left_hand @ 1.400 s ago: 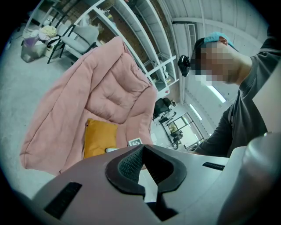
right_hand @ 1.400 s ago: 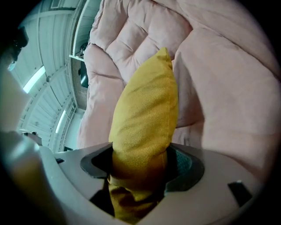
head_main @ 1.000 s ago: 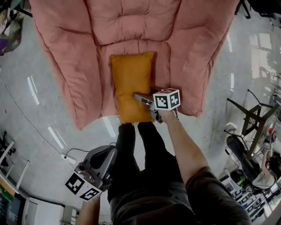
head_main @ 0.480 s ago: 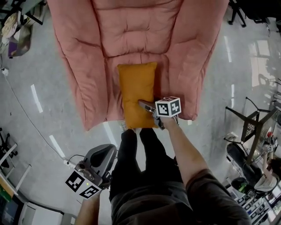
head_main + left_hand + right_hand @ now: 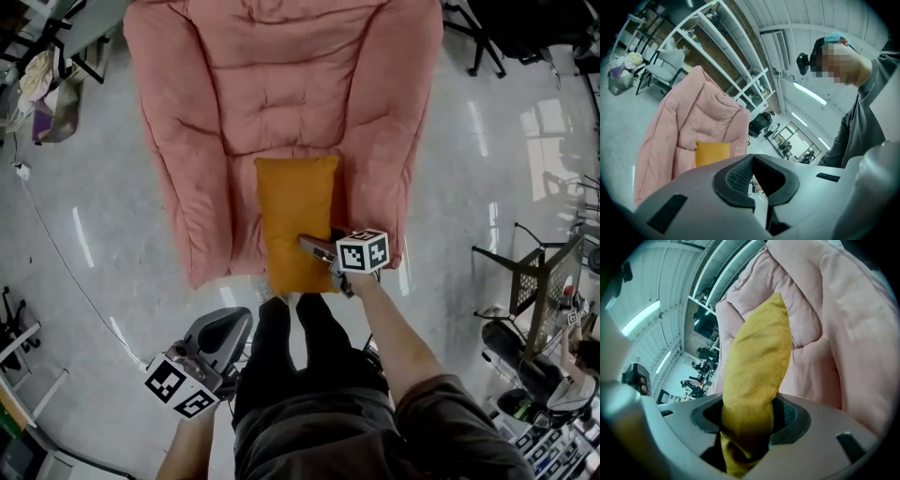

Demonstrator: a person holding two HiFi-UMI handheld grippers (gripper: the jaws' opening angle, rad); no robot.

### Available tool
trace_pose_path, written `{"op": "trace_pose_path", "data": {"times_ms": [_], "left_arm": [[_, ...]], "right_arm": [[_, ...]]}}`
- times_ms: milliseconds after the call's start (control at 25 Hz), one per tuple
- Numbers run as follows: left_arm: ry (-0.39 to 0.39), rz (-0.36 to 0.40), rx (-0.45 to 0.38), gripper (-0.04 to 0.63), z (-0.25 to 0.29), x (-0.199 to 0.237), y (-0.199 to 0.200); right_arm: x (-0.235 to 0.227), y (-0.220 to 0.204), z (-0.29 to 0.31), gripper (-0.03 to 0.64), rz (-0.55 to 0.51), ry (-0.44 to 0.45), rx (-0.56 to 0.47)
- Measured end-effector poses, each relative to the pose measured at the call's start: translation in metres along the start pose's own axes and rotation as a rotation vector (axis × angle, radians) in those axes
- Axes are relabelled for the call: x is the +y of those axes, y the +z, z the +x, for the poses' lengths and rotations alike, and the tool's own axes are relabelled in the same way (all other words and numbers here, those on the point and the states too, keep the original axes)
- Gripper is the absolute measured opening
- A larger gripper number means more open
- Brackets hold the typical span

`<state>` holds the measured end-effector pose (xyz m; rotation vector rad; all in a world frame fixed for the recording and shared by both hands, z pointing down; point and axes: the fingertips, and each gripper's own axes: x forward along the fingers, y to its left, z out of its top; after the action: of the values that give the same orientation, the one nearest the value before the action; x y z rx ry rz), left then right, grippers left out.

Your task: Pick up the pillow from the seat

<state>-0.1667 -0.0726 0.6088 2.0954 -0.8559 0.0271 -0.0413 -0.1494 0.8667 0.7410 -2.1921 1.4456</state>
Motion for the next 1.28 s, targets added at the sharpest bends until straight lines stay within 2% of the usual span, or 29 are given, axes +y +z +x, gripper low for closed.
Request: {"op": "trace_pose_path", "data": {"times_ms": [480,880,1280], "left_arm": [[-0.022,0.093,-0.066,0.009,-0.001,-0.051,0.029],[-0.030,0.196,-0.132,0.009,-0.003,-0.088,0.069],[-0.042,0.287,-0.199,0.009,-0.005,-0.124,0.105]], "right_arm": [[0.055,0.041,-0.069,0.258,-0.093,0.041,-0.107],[0.129,0.102,-0.139,0.258,-0.233,0.118,-0.239],[0.185,0.154,-0.208,0.258,-0.315,0.184,-0.382]]}}
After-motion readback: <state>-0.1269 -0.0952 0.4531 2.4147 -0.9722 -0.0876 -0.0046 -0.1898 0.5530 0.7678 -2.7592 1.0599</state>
